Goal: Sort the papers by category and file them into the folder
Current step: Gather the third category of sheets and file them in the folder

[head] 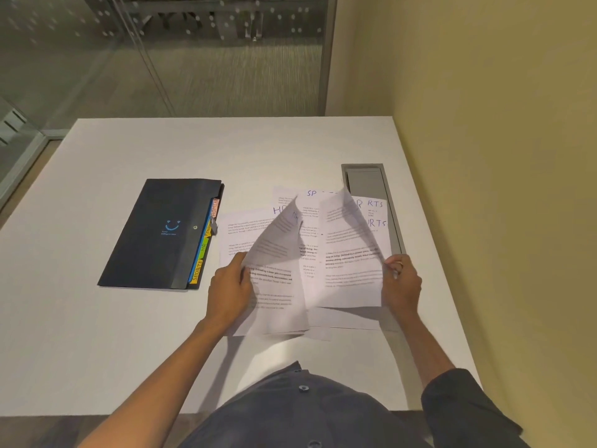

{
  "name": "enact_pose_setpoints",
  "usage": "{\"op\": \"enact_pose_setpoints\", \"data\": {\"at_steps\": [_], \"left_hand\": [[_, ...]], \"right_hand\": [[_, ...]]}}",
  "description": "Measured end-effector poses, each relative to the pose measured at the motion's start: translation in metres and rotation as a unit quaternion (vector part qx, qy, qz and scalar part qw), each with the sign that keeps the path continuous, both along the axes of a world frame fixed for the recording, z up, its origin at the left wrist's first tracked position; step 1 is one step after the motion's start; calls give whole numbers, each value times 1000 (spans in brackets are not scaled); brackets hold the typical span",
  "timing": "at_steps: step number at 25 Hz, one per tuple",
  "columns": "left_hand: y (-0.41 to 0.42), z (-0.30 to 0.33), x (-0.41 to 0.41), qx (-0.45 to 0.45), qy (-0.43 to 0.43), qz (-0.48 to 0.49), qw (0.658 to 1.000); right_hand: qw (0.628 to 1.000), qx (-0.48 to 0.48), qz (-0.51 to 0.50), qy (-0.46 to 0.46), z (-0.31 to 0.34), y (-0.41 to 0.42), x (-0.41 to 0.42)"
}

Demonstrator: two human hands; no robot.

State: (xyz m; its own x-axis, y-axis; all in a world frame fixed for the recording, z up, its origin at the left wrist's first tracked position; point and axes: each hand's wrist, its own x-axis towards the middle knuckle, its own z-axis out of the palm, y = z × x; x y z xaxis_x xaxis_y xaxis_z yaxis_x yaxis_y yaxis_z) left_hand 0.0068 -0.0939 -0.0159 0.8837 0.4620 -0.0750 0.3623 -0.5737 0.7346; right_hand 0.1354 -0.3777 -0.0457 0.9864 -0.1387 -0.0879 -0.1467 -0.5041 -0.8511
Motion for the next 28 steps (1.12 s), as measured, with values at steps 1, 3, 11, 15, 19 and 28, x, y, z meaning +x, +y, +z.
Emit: {"op": "enact_pose_setpoints", "data": {"at_steps": [1,3,11,15,19,28], "left_hand": [[1,1,1,3,0,0,1000],[2,6,5,-4,-2,8,1000],[-13,30,14,-270,-45,81,959],[-23,42,18,-417,-57,109,901],[-28,44,20,-402,-62,104,907],[-19,24,13,-379,-9,105,919]], "right_hand": [[1000,18,2,0,7,-6,2],[998,60,18,13,20,-19,6],[962,186,128,156,42,-21,-1],[942,198,187,194,38,4,-12],[940,222,184,184,37,25,-13],[929,288,142,183,39,47,-22]]}}
